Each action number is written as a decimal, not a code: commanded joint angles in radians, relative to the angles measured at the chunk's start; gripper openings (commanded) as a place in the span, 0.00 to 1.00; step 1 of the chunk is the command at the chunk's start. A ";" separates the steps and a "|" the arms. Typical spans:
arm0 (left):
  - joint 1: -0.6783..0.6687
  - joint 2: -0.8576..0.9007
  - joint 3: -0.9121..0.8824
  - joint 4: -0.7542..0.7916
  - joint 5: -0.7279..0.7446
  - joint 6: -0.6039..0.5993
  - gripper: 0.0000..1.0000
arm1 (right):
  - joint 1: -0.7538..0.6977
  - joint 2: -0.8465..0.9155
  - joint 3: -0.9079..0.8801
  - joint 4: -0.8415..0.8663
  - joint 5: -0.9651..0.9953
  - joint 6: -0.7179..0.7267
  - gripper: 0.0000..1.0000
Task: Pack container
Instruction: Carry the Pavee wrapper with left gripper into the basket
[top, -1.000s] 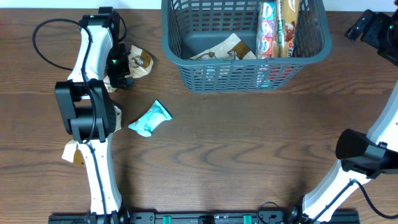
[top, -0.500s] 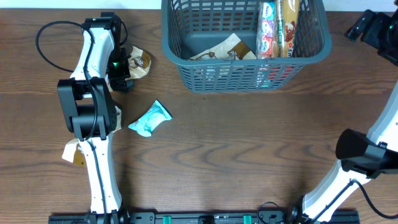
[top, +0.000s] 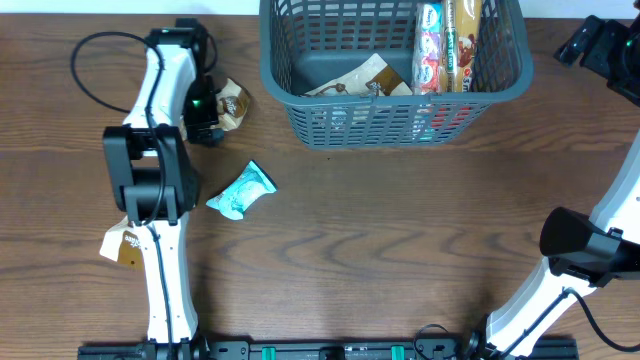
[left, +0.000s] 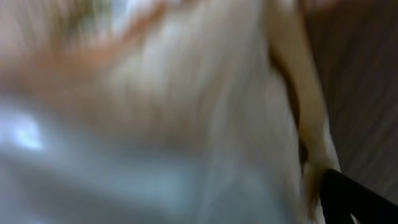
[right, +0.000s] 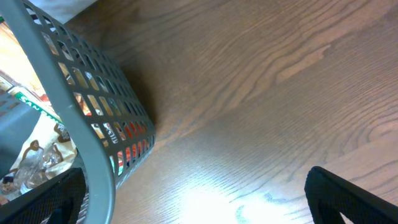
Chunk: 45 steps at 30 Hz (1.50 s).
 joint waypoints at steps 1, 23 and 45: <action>-0.025 0.034 -0.025 0.012 -0.014 0.018 0.99 | -0.004 -0.003 -0.003 -0.003 -0.004 -0.006 0.99; -0.029 0.034 -0.033 -0.065 -0.021 0.097 0.06 | -0.004 -0.003 -0.003 -0.003 -0.004 -0.006 0.99; -0.115 -0.496 -0.019 -0.077 -0.538 0.686 0.06 | -0.004 -0.003 -0.003 -0.003 -0.004 -0.006 0.99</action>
